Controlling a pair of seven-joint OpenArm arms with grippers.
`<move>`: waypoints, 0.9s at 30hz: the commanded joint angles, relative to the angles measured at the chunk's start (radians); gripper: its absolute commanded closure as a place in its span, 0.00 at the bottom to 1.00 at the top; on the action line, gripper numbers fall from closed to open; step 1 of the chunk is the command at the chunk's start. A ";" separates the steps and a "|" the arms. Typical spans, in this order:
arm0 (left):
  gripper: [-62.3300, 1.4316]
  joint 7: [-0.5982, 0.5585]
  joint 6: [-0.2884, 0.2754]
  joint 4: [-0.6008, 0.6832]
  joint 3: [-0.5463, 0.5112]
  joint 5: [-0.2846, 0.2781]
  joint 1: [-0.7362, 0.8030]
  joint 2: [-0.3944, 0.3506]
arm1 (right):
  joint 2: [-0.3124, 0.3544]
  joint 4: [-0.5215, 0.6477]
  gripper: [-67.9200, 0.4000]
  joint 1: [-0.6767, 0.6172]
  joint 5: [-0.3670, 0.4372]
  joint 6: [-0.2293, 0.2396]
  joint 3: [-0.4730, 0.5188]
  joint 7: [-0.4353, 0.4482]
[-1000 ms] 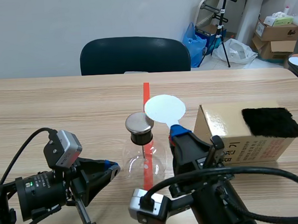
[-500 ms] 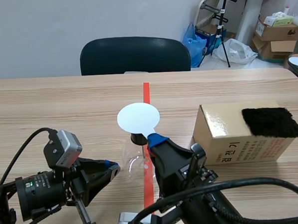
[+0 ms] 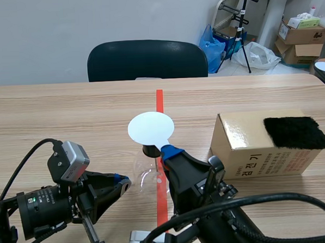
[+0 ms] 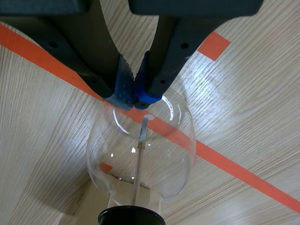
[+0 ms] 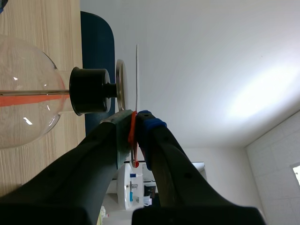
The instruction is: Do the electroscope experiment
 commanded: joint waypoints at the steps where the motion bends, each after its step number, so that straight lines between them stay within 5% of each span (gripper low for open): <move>1: 0.93 -0.014 -0.002 0.017 -0.005 -0.006 -0.008 0.005 | 0.008 0.021 0.98 0.009 -0.001 -0.058 0.005 0.000; 17: 0.93 -0.014 -0.002 0.017 -0.005 -0.006 -0.008 0.005 | 0.008 0.021 0.98 0.009 -0.001 -0.058 0.005 -0.004; 27: 0.93 -0.014 -0.002 0.017 -0.005 -0.006 -0.008 0.005 | 0.008 0.021 0.98 0.009 -0.001 -0.058 0.005 -0.166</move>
